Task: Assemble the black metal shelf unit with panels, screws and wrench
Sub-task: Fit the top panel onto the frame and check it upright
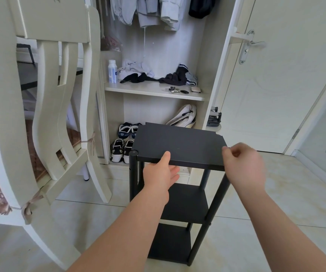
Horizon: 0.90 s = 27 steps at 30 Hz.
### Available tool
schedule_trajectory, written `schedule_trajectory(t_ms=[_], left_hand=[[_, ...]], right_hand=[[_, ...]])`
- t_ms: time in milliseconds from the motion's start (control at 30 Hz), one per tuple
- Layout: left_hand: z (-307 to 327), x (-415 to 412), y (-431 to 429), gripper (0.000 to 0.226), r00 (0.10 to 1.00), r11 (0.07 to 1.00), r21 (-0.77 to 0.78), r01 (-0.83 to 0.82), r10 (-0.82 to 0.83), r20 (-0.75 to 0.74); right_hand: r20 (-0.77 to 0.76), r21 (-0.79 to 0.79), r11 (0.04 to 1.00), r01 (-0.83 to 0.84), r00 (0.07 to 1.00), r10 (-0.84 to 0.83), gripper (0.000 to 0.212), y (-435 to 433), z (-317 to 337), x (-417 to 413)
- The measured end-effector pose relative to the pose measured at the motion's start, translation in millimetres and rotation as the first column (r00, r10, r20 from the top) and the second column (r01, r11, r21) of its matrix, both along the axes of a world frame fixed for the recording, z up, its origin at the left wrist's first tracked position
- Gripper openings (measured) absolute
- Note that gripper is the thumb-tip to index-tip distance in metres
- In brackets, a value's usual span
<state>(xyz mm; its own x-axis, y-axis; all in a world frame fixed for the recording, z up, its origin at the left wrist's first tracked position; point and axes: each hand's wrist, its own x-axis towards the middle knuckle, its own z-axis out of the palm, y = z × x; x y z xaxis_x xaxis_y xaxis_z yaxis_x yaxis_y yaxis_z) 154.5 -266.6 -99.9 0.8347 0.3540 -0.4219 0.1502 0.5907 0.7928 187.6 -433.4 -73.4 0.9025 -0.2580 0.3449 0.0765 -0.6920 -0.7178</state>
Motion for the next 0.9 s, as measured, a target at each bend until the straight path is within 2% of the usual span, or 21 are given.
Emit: schedule_trajectory(t_ms=[67, 133, 200, 300, 400, 500, 567, 633, 733, 800, 833, 867, 900], left_hand=[[0, 0, -3, 0.013, 1.0, 1.0, 0.006, 0.011, -0.011, 0.005], [0, 0, -5, 0.012, 0.999, 0.998, 0.047, 0.031, -0.032, 0.014], [1, -1, -6, 0.014, 0.997, 0.995, 0.065, 0.072, -0.074, 0.022], [1, -2, -8, 0.017, 0.988, 0.987, 0.059, 0.15, -0.151, 0.012], [1, -1, -10, 0.021, 0.981, 0.978, 0.077, 0.192, -0.193, 0.01], [-3, 2, -10, 0.035, 0.986, 0.975, 0.157, 0.157, -0.163, 0.025], [-1, 3, -7, 0.028, 0.985, 0.973, 0.152, 0.172, -0.175, 0.01], [3, 4, -2, 0.019, 0.985, 0.977, 0.126, 0.172, -0.174, -0.002], [-1, 10, 8, 0.017, 0.996, 0.982, 0.172, 0.082, -0.086, 0.013], [-2, 11, 13, 0.019, 0.999, 0.991, 0.128, 0.03, -0.032, 0.016], [-2, 11, 14, 0.021, 1.0, 0.994, 0.111, 0.018, -0.019, 0.014], [-3, 9, 14, 0.021, 1.0, 0.994, 0.109, 0.017, -0.018, 0.01], [-4, 7, 12, 0.021, 0.999, 0.993, 0.116, 0.033, -0.034, 0.008]], right_hand=[[0.109, -0.03, 0.999, 0.013, 0.994, -0.01, 0.013, -6, -6, 9], [-0.007, -0.049, 0.998, -0.049, 0.999, 0.049, 0.031, -13, -13, 18], [-0.131, 0.081, 0.991, -0.109, 0.984, 0.119, 0.037, -17, -16, 20], [-0.145, 0.18, 0.972, -0.152, 0.973, 0.179, 0.031, -22, -20, 19], [-0.162, 0.304, 0.945, -0.123, 0.97, 0.178, 0.034, -24, -19, 20], [-0.265, 0.464, 0.886, -0.027, 0.949, 0.168, 0.052, -28, -17, 22], [-0.344, 0.512, 0.859, -0.013, 0.913, 0.219, 0.048, -33, -16, 22], [-0.421, 0.542, 0.84, -0.034, 0.854, 0.307, 0.024, -37, -13, 17], [-0.504, 0.636, 0.766, -0.087, 0.705, 0.499, 0.008, -38, -10, 6], [-0.524, 0.679, 0.718, -0.149, 0.586, 0.617, 0.011, -35, -8, -2], [-0.53, 0.677, 0.716, -0.172, 0.561, 0.636, 0.019, -35, -8, -4], [-0.531, 0.669, 0.725, -0.164, 0.577, 0.621, 0.03, -36, -7, -5], [-0.52, 0.657, 0.742, -0.136, 0.631, 0.576, 0.039, -38, -6, -4]])
